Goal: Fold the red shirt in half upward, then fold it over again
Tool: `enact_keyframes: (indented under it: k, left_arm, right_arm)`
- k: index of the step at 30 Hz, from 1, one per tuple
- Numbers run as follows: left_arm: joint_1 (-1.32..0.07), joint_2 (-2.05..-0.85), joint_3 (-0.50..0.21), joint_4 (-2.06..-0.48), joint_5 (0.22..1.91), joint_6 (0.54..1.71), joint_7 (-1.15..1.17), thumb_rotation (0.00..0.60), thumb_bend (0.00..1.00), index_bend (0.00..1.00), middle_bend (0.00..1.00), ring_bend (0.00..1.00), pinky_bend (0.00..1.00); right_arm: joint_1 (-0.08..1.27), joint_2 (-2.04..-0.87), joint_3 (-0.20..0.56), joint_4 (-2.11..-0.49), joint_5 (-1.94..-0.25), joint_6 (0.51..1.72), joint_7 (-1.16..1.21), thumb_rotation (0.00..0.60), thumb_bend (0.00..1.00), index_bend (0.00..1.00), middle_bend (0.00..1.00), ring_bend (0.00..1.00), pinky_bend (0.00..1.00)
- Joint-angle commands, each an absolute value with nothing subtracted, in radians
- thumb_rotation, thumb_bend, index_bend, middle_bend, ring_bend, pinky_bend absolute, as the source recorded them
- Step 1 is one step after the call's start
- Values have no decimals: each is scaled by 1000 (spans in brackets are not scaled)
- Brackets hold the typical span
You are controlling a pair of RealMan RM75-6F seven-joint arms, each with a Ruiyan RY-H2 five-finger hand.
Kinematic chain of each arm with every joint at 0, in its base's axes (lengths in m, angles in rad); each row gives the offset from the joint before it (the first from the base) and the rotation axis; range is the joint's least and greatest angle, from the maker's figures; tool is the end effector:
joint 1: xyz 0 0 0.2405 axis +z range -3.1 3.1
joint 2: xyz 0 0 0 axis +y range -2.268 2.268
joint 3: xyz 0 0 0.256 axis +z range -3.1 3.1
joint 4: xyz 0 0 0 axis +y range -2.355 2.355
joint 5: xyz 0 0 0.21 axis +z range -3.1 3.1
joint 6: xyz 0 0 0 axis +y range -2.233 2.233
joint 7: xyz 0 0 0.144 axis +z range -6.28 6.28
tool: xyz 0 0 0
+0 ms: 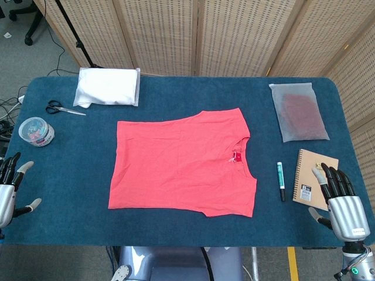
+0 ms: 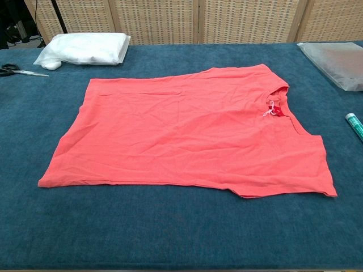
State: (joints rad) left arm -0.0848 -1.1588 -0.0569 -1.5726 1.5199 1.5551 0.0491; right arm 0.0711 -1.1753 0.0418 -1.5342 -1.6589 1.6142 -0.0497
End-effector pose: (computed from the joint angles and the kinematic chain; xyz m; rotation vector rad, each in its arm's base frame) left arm -0.3082 0.1824 0.1591 -1.3692 -0.8019 -0.9277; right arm -0.2961 -0.1732 0.1545 1.4569 -0.7049 1.0016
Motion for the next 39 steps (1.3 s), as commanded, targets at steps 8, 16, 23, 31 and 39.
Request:
enact_keyframes:
  k: [8,16,23,31,39]
  left_arm:
    - [-85,-1155,-58,-1580,1512,1547,57,600,0,0,0,0,0]
    - [-84,-1159,-63,-1586,1502,1546,78,600,0,0,0,0,0]
    - [-92,-1167,-67,-1583,1483,1523,93,600,0,0,0,0,0]
    - [-104,-1175,-63,-1574,1464,1482,100,600,0,0,0,0,0]
    - [-106,-1178,-62,-1573,1461,1478,100,600,0,0,0,0,0]
  right_arm:
    - [101,-1170,-5,-1552,-1741,1567,-16,600,0,0,0,0,59]
    - [195,-1252,-53,-1491,-1864,1444,-13,600,0,2,0,0,59]
    - [254,-1343,-47,-1445,-1847,1344,-13,600,0,49,18,0,60]
    - [286,-1421,-42,-1395,-1814,1291,-22,600,0,129,77,0,71]
    - [311,-1468,-44,-1364,-1798,1259,-55,600,0,163,105,0,87]
